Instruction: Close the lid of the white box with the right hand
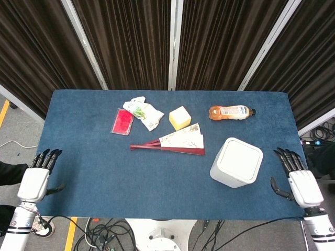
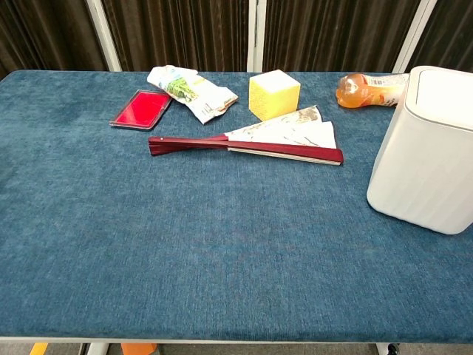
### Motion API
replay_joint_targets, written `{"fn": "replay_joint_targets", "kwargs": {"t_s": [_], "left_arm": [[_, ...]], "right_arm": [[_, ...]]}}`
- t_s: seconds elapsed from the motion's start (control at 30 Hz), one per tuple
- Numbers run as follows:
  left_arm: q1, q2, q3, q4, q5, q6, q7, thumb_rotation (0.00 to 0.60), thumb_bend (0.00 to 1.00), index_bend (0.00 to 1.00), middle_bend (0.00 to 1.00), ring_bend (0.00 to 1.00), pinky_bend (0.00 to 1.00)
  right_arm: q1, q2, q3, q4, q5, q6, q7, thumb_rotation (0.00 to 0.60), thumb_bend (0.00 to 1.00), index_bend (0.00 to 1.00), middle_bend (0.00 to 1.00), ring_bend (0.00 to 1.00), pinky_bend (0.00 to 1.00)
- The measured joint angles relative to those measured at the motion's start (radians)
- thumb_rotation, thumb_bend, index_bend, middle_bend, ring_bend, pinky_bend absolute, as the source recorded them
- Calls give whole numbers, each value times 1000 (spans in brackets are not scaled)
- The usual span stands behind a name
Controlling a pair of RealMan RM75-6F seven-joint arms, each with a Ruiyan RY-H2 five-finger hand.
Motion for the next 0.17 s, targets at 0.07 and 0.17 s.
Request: {"fn": "replay_joint_targets", "kwargs": {"t_s": [0.07, 0.17], "left_arm": [[2, -1, 1, 5, -4, -1, -6, 600, 81, 98, 98, 41, 126], [4, -5, 1, 16, -7, -1, -16, 600, 80, 98, 98, 41, 126]], "right_arm": [[-37, -85, 17, 88, 60, 22, -93, 411, 147, 0, 0, 0, 0], [-84, -189, 41, 209, 119, 42, -141, 412, 126, 0, 0, 0, 0]]}}
